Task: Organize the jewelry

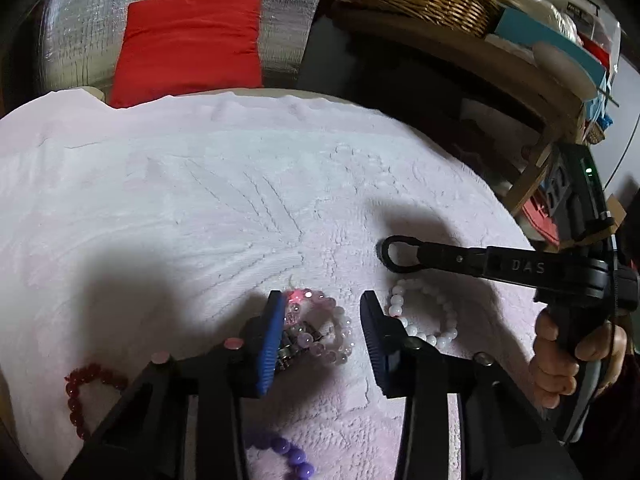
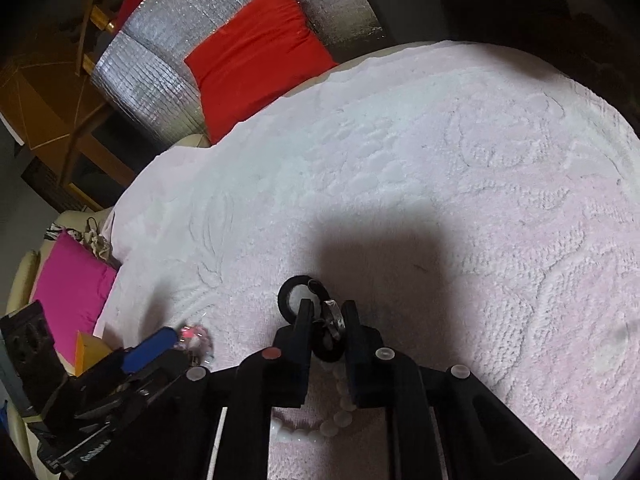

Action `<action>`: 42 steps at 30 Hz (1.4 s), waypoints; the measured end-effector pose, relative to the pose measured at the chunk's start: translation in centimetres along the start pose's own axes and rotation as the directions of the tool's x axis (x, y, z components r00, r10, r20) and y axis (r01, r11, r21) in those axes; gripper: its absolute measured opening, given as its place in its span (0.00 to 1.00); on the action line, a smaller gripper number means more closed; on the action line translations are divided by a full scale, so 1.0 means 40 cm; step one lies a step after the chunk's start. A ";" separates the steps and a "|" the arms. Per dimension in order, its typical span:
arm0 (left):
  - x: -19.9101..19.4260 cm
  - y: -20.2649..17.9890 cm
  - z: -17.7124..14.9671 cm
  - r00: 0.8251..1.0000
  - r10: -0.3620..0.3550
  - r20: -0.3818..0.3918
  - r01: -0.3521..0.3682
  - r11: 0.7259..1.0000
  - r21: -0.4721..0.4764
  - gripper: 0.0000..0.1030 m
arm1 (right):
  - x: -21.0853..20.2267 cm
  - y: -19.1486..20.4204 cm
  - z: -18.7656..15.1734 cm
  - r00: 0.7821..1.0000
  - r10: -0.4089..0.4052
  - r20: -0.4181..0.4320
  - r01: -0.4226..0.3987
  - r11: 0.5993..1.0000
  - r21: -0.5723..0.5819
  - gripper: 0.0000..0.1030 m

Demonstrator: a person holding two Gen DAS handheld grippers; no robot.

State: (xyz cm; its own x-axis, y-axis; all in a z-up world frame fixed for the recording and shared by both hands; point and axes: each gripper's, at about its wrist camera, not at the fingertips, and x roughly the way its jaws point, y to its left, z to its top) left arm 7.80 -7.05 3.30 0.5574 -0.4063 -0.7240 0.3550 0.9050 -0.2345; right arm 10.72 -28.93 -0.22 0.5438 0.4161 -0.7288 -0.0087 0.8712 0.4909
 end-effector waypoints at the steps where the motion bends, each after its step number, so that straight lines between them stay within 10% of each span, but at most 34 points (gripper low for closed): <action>1: 0.002 0.001 0.001 1.000 -0.003 -0.002 0.003 1.000 -0.005 0.36 | -0.006 -0.005 -0.002 1.000 0.003 -0.001 -0.003 1.000 0.003 0.15; 9: 0.002 -0.050 -0.006 1.000 -0.018 -0.003 0.018 0.998 0.058 0.25 | -0.039 -0.019 -0.003 0.999 0.016 0.028 -0.017 0.999 0.037 0.15; 14: 0.004 -0.067 -0.015 1.000 -0.020 -0.011 0.021 0.997 0.078 0.53 | -0.036 -0.023 0.000 1.000 0.007 0.029 -0.008 0.998 0.056 0.15; 20: 0.014 -0.092 -0.030 0.999 -0.040 -0.037 0.044 0.991 0.128 0.53 | -0.045 -0.034 -0.001 0.999 0.001 0.034 -0.003 0.998 0.059 0.15; 35: -0.020 -0.145 -0.093 0.997 -0.025 -0.073 0.042 0.971 0.237 0.39 | -0.105 -0.043 -0.008 0.998 0.002 0.069 -0.008 0.996 0.084 0.15; 42: -0.022 -0.163 -0.121 0.967 -0.153 -0.201 0.197 0.955 0.221 0.30 | -0.123 -0.045 -0.013 0.997 -0.009 0.077 0.003 0.997 0.078 0.15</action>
State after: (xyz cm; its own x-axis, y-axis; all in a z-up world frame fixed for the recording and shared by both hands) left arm 1.38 -12.00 2.32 0.3338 -0.5065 -0.7950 0.6146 0.7564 -0.2239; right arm 7.62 -32.42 2.21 0.6072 0.3871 -0.6939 0.0584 0.8492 0.5249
